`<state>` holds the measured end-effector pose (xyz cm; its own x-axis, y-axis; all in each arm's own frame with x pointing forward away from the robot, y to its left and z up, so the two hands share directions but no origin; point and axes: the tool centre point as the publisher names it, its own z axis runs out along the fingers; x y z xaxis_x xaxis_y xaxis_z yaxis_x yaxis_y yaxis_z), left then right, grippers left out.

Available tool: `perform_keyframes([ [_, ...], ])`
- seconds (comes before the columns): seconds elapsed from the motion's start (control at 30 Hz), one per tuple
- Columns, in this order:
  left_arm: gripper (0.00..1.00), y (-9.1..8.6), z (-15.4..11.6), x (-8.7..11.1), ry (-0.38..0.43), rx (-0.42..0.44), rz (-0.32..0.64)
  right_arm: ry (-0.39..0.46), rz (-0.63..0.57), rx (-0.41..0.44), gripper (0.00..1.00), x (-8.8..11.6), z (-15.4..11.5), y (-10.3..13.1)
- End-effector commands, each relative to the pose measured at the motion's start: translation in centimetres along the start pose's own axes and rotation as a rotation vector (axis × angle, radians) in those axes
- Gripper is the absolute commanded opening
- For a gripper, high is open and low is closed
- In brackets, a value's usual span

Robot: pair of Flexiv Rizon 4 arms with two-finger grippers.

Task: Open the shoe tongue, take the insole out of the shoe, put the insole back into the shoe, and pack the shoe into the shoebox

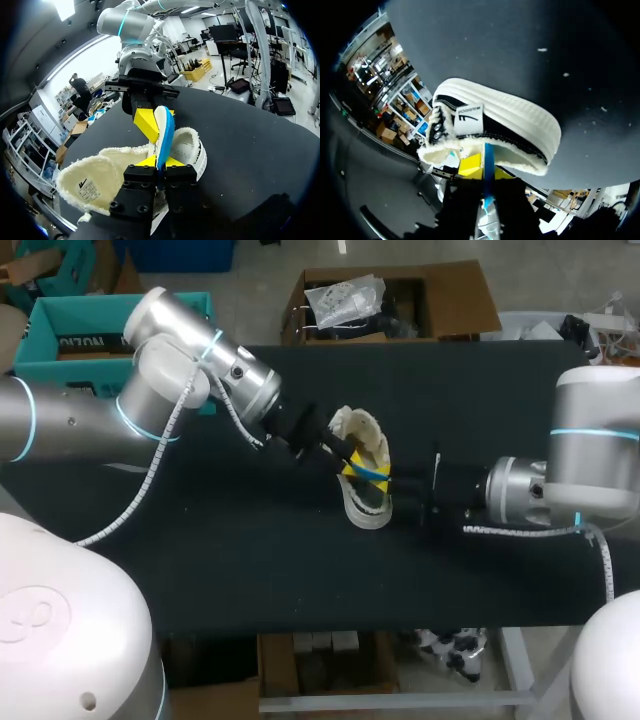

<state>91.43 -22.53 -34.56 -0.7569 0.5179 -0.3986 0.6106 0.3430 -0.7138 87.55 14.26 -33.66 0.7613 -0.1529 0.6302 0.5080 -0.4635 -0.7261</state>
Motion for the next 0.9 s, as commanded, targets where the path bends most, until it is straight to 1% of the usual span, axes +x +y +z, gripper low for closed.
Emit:
perform_keyframes([
  [0.03, 0.0, 0.3, 0.2, -0.4, -0.009, -0.002, -0.013, -0.011, 0.012, 0.014, 0.0, 0.4, 0.8, 1.3],
  [0.07, 0.07, 0.4, 0.2, -0.4, -0.01, -0.001, -0.018, -0.013, 0.015, 0.015, 0.0, 0.5, 0.9, 1.5],
  [0.1, 0.22, 0.4, 0.2, -0.4, -0.01, 0.0, -0.021, -0.016, 0.019, 0.014, 0.0, 0.5, 1.0, 1.7],
  [0.13, 0.34, 0.4, 0.1, -0.4, -0.011, 0.001, -0.022, -0.018, 0.023, 0.012, 0.0, 0.6, 1.2, 1.8],
  [0.2, 0.36, 0.2, 0.0, -0.2, -0.01, 0.005, -0.021, -0.021, 0.028, 0.01, 0.0, 0.8, 1.3, 2.1],
  [0.3, 0.37, -0.1, -0.2, 0.1, -0.007, 0.012, -0.012, -0.025, 0.038, 0.004, 0.0, 0.9, 1.4, 2.5],
  [0.37, 0.33, -0.3, -0.1, 0.3, -0.006, 0.011, -0.008, -0.025, 0.043, 0.004, 0.0, 0.9, 1.4, 2.7],
  [0.4, 0.27, -0.3, -0.1, 0.3, -0.006, 0.011, -0.006, -0.025, 0.044, 0.004, 0.0, 0.9, 1.4, 2.8],
  [0.47, 0.0, -0.3, -0.1, 0.2, -0.005, 0.01, -0.004, -0.025, 0.048, 0.004, 0.0, 0.9, 1.4, 2.9],
  [0.6, 0.0, -0.4, 0.3, 0.3, -0.001, 0.004, 0.001, -0.026, 0.051, 0.002, 0.0, 0.6, 1.3, 2.6],
  [0.63, 0.0, -0.4, 0.4, 0.3, -0.001, 0.002, 0.001, -0.023, 0.047, -0.003, 0.29, 0.5, 1.2, 2.4],
  [0.67, 0.0, -0.3, 0.4, 0.2, 0.0, 0.001, 0.001, -0.021, 0.044, -0.007, 0.39, 0.5, 1.0, 2.2],
  [0.7, 0.0, -0.1, 0.4, 0.0, 0.001, -0.002, 0.001, -0.017, 0.038, -0.013, 0.44, 0.4, 0.8, 1.8],
  [0.73, 0.0, -0.2, 0.5, 0.1, 0.001, -0.003, 0.001, -0.014, 0.034, -0.016, 0.44, 0.3, 0.6, 1.5],
  [0.8, 0.0, -0.2, 0.5, 0.1, 0.001, -0.004, 0.001, -0.014, 0.027, -0.025, 0.39, 0.3, 0.4, 1.1],
  [0.87, 0.0, -0.1, 0.5, 0.0, 0.001, -0.003, 0.001, -0.014, 0.021, -0.032, 0.27, 0.3, 0.3, 0.8],
  [0.9, 0.0, 0.0, 0.5, -0.1, 0.001, -0.003, 0.0, -0.015, 0.019, -0.034, 0.15, 0.3, 0.3, 0.7],
])
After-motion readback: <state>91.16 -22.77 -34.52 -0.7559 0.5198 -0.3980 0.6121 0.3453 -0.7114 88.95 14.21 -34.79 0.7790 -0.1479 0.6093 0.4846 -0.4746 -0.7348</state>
